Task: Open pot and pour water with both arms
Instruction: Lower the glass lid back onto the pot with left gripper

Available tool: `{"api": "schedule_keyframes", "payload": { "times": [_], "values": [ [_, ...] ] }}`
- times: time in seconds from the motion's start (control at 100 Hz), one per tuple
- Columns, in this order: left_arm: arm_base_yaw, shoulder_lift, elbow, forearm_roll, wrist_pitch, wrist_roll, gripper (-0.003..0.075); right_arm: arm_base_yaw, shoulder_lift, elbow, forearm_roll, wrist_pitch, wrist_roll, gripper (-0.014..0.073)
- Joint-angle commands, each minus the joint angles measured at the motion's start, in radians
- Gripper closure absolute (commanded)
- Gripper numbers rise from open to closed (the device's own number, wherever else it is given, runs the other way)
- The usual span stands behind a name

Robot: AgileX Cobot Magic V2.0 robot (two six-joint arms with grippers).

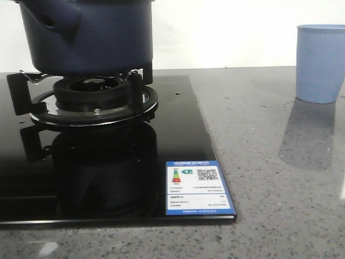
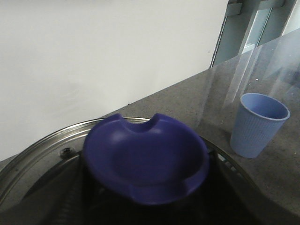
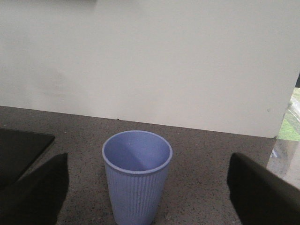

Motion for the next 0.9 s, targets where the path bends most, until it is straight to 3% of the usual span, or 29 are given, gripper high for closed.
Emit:
{"api": "schedule_keyframes", "payload": {
  "times": [0.0, 0.76, 0.84, 0.89],
  "values": [
    [-0.007, -0.019, -0.041, -0.066, 0.017, 0.001, 0.0349, -0.004, -0.006, -0.026, 0.013, -0.022, 0.005, 0.0001],
    [-0.007, 0.05, -0.039, -0.064, 0.049, 0.001, 0.0346, -0.004, -0.006, -0.026, 0.013, -0.022, 0.005, 0.0001],
    [-0.007, 0.05, -0.039, -0.064, 0.049, 0.001, 0.0288, -0.004, -0.006, -0.026, 0.013, -0.022, 0.005, 0.0001],
    [-0.007, 0.05, -0.039, -0.064, 0.055, 0.001, 0.0202, -0.004, -0.006, -0.026, 0.013, -0.022, 0.005, 0.0001]
  ]
}}
